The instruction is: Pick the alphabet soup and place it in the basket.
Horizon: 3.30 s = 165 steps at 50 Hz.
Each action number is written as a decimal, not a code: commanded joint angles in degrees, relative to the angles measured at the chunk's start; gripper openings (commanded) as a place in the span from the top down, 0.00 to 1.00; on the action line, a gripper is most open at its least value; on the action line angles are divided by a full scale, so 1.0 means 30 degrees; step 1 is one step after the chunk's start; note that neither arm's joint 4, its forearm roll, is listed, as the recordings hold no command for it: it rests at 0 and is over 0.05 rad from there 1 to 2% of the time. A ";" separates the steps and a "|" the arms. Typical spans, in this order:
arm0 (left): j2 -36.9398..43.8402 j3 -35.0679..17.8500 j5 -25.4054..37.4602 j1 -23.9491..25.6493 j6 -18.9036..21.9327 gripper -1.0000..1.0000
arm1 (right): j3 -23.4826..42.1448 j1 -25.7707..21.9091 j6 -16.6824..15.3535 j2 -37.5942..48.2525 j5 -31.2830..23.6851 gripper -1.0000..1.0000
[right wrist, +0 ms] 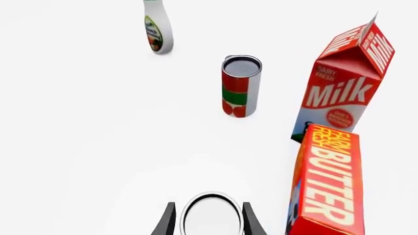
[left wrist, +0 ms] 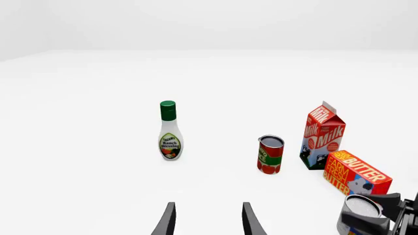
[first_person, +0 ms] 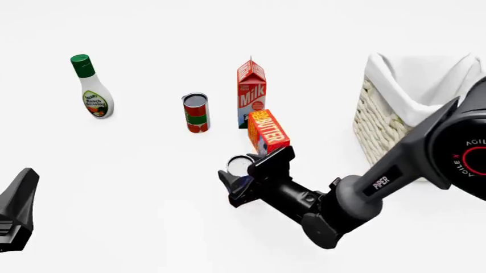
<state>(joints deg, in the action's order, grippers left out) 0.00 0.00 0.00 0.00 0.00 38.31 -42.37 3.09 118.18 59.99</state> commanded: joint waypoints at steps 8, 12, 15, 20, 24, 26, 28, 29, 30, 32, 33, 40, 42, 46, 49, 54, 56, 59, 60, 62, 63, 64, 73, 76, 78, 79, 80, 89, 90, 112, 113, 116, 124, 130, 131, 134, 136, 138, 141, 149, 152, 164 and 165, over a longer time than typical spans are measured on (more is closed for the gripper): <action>0.0000 0.0000 0.0000 0.0000 0.0000 0.00 | 0.0287 0.0029 -0.0025 0.0731 0.0068 0.00; 0.0000 0.0000 0.0000 0.0000 0.0000 0.00 | 0.0358 0.0075 -0.0067 0.0893 0.0061 0.00; 0.0000 0.0000 0.0000 0.0000 0.0000 0.00 | 0.0430 0.0102 -0.0104 0.1002 0.0025 0.00; 0.0000 0.0000 0.0000 0.0000 0.0000 0.00 | 0.0557 0.0160 -0.0120 0.1151 -0.0032 0.00; 0.0000 0.0000 0.0000 0.0000 0.0000 0.00 | 0.0673 0.0207 -0.0139 0.1372 -0.0031 0.00; 0.0000 0.0000 0.0000 0.0000 0.0000 0.00 | 0.0728 0.0254 -0.0165 0.1474 -0.0035 0.00; 0.0000 0.0000 0.0000 0.0000 0.0000 0.00 | 0.0739 0.0268 -0.0178 0.1519 -0.0024 0.00; 0.0000 0.0000 0.0000 0.0000 0.0000 0.00 | 0.0745 0.0265 -0.0181 0.1555 -0.0015 0.00; 0.0000 0.0000 0.0000 0.0000 0.0000 0.00 | 0.0749 0.0273 -0.0188 0.1569 -0.0013 0.00; 0.0000 0.0000 0.0000 0.0000 0.0000 0.00 | 0.0761 0.0283 -0.0195 0.1615 0.0004 0.00; 0.0000 0.0000 0.0000 0.0000 0.0000 0.00 | 0.0756 0.0291 -0.0206 0.1636 0.0031 0.00; 0.0000 0.0000 0.0000 0.0000 0.0000 0.00 | 0.0675 0.0223 -0.0171 0.1641 0.0121 1.00; 0.0000 0.0000 0.0000 0.0000 0.0000 0.00 | 0.0643 0.0204 -0.0167 0.1622 0.0154 1.00; 0.0000 0.0000 0.0000 0.0000 0.0000 0.00 | 0.0597 0.0195 -0.0122 0.1558 0.0166 1.00; 0.0000 0.0000 0.0000 0.0000 0.0000 0.00 | 0.0559 0.0162 -0.0110 0.1516 0.0186 1.00; 0.0000 0.0000 0.0000 0.0000 0.0000 0.00 | 0.0470 0.0112 -0.0102 0.1322 0.0173 1.00; 0.0000 0.0000 0.0000 0.0000 0.0000 0.00 | 0.0422 0.0074 -0.0085 0.1211 0.0153 1.00; 0.0000 0.0000 0.0000 0.0000 0.0000 0.00 | 0.0253 -0.0055 -0.0053 0.0860 0.0125 1.00; 0.0000 0.0000 0.0000 0.0000 0.0000 0.00 | 0.0186 -0.0086 -0.0048 0.0699 0.0105 1.00; 0.0000 0.0000 0.0000 0.0000 0.0000 0.00 | 0.0020 -0.0082 -0.0097 0.0226 0.0022 1.00; 0.0000 0.0000 0.0000 0.0000 0.0000 0.00 | -0.0023 -0.0089 -0.0085 0.0099 -0.0011 1.00; 0.0000 0.0000 0.0000 0.0000 0.0000 0.00 | -0.0098 -0.0092 -0.0083 -0.0102 -0.0044 1.00; 0.0000 0.0000 0.0000 0.0000 0.0000 0.00 | -0.0998 -0.0110 -0.0207 -0.2205 -0.0355 1.00; 0.0000 0.0000 0.0000 0.0000 0.0000 0.00 | -0.1303 -0.0174 -0.0301 -0.2830 -0.0435 1.00; 0.0000 0.0000 0.0000 0.0000 0.0000 0.00 | -0.1521 -0.0198 -0.0344 -0.3369 -0.0545 1.00; 0.0000 0.0000 0.0000 0.0000 0.0000 0.00 | -0.1620 -0.0199 -0.0365 -0.3618 -0.0588 1.00; 0.0000 0.0000 0.0000 0.0000 0.0000 0.00 | -0.1681 -0.0194 -0.0370 -0.3784 -0.0633 1.00; 0.0000 0.0000 0.0000 0.0000 0.0000 0.00 | -0.2816 -0.0184 -0.0639 -0.6777 -0.1342 1.00; 0.0000 0.0000 0.0000 0.0000 0.0000 0.00 | -0.2897 -0.0203 -0.0669 -0.6992 -0.1399 1.00; 0.0000 0.0000 0.0000 0.0000 0.0000 0.00 | -0.4370 0.0395 -0.1562 -1.3860 -0.4278 1.00; 0.0000 0.0000 0.0000 0.0000 0.0000 0.00 | -0.4390 0.0464 -0.1595 -1.4220 -0.4486 1.00; 0.0000 0.0000 0.0000 0.0000 0.0000 0.00 | -0.4406 0.0630 -0.1804 -1.5573 -0.5356 1.00; 0.0000 0.0000 0.0000 0.0000 0.0000 0.00 | -0.4212 0.1032 -0.2197 -1.7630 -0.6899 1.00; 0.0000 0.0000 0.0000 0.0000 0.0000 0.00 | -0.3970 0.1430 -0.2331 -1.9212 -0.8115 1.00; 0.0000 0.0000 0.0000 0.0000 0.0000 0.00 | -0.3928 0.1516 -0.2348 -1.9442 -0.8297 1.00; 0.0000 0.0000 0.0000 0.0000 0.0000 0.00 | -0.3789 0.1759 -0.2456 -1.9956 -0.8777 1.00; 0.0000 0.0000 0.0000 0.0000 0.0000 0.00 | -0.3688 0.1938 -0.2560 -2.0377 -0.9172 1.00; 0.0000 0.0000 0.0000 0.0000 0.0000 0.00 | -0.3614 0.2130 -0.2622 -2.0761 -0.9509 1.00; 0.0000 0.0000 0.0000 0.0000 0.0000 0.00 | -0.3493 0.2443 -0.2698 -2.1235 -0.9949 1.00; 0.0000 0.0000 0.0000 0.0000 0.0000 0.00 | -0.3251 0.3421 -0.2835 -2.2473 -1.1110 1.00; 0.0000 0.0000 0.0000 0.0000 0.0000 0.00 | -0.3056 0.3828 -0.2893 -2.3055 -1.1702 1.00; 0.0000 0.0000 0.0000 0.0000 0.0000 0.00 | -0.2511 0.5853 -0.2995 -2.5033 -1.3575 1.00; 0.0000 0.0000 0.0000 0.0000 0.0000 0.00 | -0.2462 0.6098 -0.3009 -2.5205 -1.3749 1.00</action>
<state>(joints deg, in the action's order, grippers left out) 0.00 0.00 0.00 0.00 0.00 29.35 -28.55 -6.58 47.46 23.00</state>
